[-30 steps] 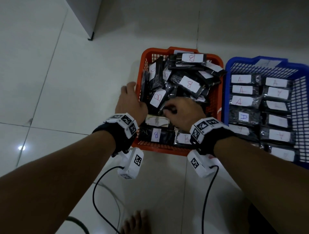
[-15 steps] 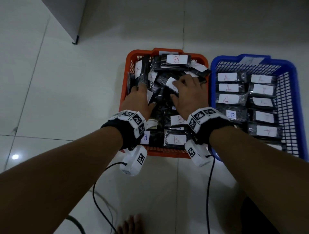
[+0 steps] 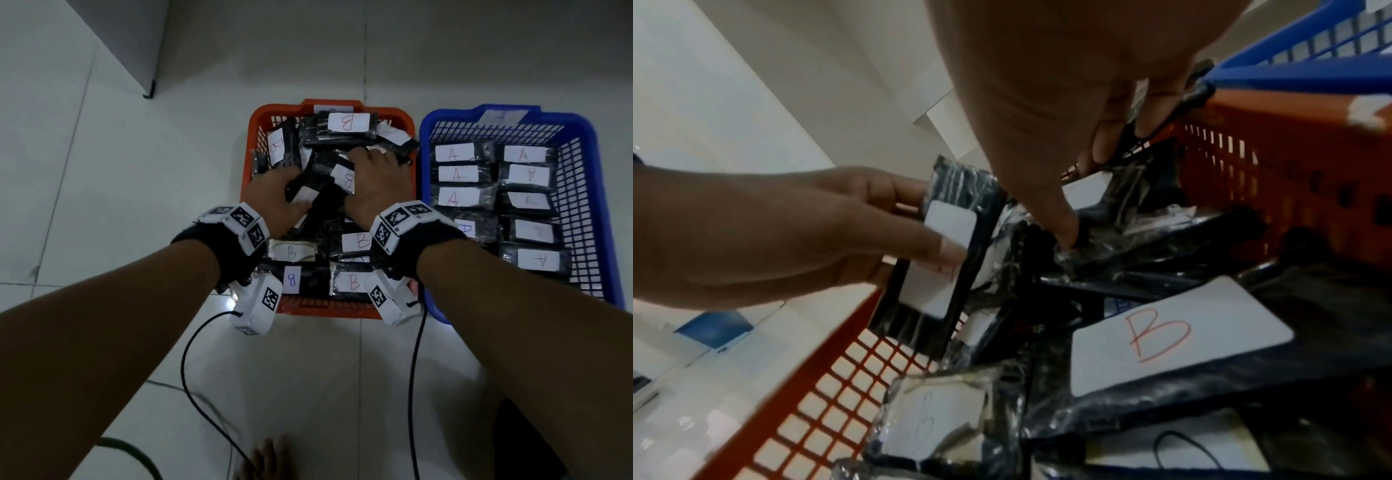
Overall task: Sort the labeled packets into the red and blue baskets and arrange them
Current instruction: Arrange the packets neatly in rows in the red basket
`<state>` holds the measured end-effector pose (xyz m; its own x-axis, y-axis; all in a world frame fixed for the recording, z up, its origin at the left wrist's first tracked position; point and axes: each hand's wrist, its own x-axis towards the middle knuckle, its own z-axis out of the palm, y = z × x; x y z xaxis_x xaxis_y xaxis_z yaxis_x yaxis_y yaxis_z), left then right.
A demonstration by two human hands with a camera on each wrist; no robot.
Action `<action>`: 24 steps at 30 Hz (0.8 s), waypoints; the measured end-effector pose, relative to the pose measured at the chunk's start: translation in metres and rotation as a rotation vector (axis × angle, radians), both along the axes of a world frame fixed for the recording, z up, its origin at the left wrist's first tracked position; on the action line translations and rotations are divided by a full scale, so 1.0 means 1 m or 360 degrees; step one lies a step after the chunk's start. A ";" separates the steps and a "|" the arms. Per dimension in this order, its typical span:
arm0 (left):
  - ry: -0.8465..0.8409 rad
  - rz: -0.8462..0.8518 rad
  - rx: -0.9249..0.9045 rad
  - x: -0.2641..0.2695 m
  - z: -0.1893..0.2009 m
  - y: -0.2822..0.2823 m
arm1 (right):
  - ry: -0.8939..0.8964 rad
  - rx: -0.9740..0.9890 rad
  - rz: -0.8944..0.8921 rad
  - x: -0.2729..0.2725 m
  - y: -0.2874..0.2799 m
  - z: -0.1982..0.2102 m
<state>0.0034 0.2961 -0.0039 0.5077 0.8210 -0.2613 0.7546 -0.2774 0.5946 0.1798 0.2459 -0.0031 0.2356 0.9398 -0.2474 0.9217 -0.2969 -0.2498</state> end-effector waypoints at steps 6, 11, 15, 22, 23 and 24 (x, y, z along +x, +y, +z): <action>0.0437 -0.0499 -0.0454 0.002 0.020 -0.003 | 0.0057 -0.0062 -0.0005 0.003 0.003 0.009; 0.0912 -0.0806 -0.0646 0.007 0.012 -0.017 | 0.0519 -0.0067 -0.0045 0.012 -0.009 0.024; 0.0965 -0.0775 -0.0651 0.007 0.004 -0.017 | 0.0622 -0.0286 -0.0016 0.018 -0.019 0.039; 0.0374 -0.0493 0.0271 0.012 0.017 0.000 | 0.0406 -0.0979 0.0252 0.012 -0.040 0.034; 0.0380 -0.0551 0.0307 0.013 0.017 0.000 | 0.0390 -0.1009 0.0285 0.008 -0.043 0.030; 0.0407 -0.0606 0.0309 0.014 0.016 -0.001 | 0.0370 -0.0994 0.0314 0.006 -0.045 0.026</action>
<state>0.0178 0.2955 0.0121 0.7207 0.6356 -0.2770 0.6930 -0.6491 0.3138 0.1861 0.2009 0.0231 -0.0498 0.6248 -0.7792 0.9165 -0.2814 -0.2842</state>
